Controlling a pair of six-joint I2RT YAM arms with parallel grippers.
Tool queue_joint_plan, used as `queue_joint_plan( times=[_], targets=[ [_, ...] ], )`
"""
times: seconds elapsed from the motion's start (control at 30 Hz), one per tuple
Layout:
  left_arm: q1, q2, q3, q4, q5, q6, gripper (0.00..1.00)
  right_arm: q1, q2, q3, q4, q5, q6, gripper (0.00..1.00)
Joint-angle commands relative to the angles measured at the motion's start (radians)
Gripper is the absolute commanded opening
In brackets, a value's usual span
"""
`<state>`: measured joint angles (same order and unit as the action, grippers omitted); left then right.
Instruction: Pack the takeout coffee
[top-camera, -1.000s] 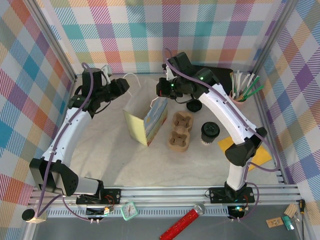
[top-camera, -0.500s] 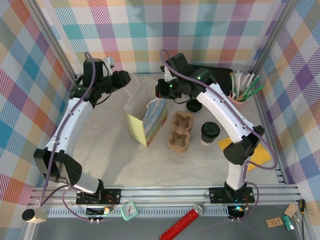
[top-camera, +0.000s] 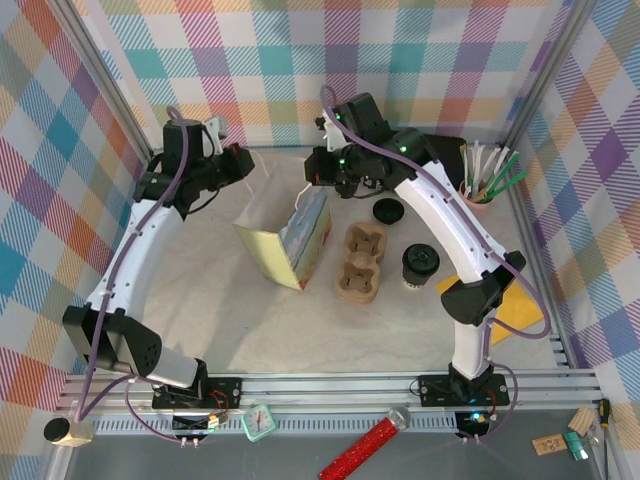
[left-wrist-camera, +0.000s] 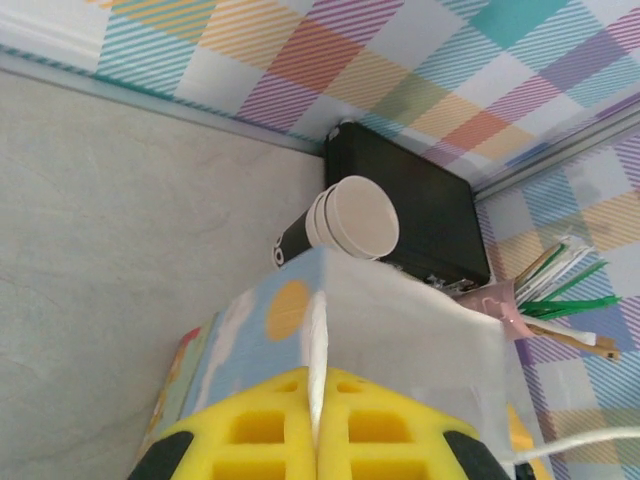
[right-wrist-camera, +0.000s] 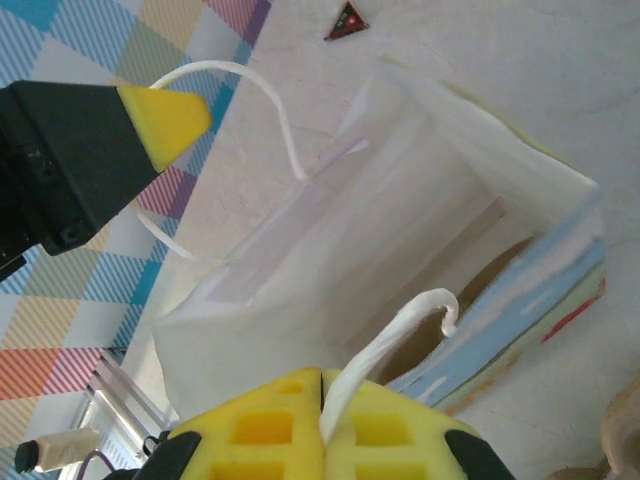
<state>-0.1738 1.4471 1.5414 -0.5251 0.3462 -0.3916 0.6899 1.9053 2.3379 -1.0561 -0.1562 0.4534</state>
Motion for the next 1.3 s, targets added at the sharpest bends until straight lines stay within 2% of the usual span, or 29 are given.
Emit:
queue_joint_plan(
  times=[0.0,0.23,0.43,0.57,0.8,1.03,1.27],
  targets=[
    [0.014,-0.039,0.034,-0.013,0.006,-0.012,0.00,-0.025,0.016,0.027,-0.010,-0.039,-0.024,0.00],
    [0.013,-0.056,0.016,0.014,0.023,-0.043,0.00,-0.032,0.011,-0.009,-0.003,-0.035,-0.022,0.00],
    [0.013,-0.063,-0.033,0.020,0.008,-0.043,0.00,-0.033,0.006,0.041,0.005,-0.055,-0.025,0.00],
    [0.011,-0.066,-0.001,0.005,0.020,-0.049,0.00,-0.035,0.006,0.041,-0.005,-0.039,-0.030,0.00],
    [0.011,-0.092,0.022,0.023,0.044,-0.081,0.00,-0.050,-0.018,-0.059,0.015,-0.039,-0.011,0.00],
    [0.013,-0.091,-0.057,0.031,0.024,-0.070,0.00,-0.050,-0.015,0.008,0.010,-0.056,-0.016,0.00],
    [0.011,-0.104,0.009,0.009,0.038,-0.075,0.00,-0.056,-0.026,-0.056,0.008,-0.031,-0.017,0.00]
  ],
)
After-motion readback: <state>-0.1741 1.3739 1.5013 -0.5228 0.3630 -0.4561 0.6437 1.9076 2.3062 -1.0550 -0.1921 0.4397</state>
